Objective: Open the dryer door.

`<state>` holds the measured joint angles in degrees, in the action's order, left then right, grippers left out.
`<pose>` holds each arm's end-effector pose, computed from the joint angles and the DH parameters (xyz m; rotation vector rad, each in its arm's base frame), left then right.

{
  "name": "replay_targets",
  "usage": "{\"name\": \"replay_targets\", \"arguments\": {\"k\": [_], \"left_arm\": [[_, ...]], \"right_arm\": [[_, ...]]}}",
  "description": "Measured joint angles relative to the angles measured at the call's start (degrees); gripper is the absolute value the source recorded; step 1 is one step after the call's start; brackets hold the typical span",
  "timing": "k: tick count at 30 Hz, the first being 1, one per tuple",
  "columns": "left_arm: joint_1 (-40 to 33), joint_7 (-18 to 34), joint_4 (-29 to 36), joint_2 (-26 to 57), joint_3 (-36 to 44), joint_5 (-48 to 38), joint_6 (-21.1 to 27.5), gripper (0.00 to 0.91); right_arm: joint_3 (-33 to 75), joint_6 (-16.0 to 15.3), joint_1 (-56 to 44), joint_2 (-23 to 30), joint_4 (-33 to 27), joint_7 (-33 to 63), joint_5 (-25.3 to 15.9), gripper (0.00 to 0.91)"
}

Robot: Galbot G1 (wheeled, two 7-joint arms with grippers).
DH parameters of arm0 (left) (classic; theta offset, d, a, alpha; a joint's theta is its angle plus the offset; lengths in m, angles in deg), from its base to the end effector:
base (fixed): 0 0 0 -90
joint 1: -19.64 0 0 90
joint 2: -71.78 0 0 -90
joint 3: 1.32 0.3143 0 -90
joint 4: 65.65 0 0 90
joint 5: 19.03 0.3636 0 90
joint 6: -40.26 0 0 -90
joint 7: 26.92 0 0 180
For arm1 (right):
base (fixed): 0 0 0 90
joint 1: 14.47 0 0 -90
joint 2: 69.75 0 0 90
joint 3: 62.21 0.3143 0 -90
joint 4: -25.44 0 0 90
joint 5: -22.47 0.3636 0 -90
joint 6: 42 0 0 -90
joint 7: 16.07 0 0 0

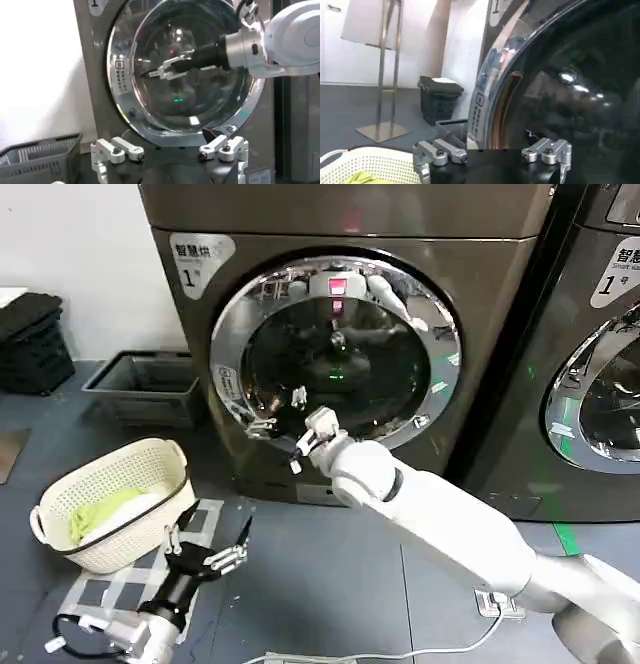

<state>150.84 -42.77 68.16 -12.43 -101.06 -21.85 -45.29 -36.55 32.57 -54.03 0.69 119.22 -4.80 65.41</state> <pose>0.1565 0.0505 -0.2138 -0.3326 -3.0759 -0.2064 0.3954 0.2110 -0.1228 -1.2724 2.8193 -0.2974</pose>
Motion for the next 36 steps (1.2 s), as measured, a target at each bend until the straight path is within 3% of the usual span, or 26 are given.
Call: {"name": "replay_targets", "arguments": {"k": [36], "left_arm": [[0.22,-0.04,-0.1,-0.22,0.21,-0.03,-0.32,0.907]], "right_arm": [[-1.06,1.06,2.87,5.1,-7.5,-2.06,0.05,0.907]]}}
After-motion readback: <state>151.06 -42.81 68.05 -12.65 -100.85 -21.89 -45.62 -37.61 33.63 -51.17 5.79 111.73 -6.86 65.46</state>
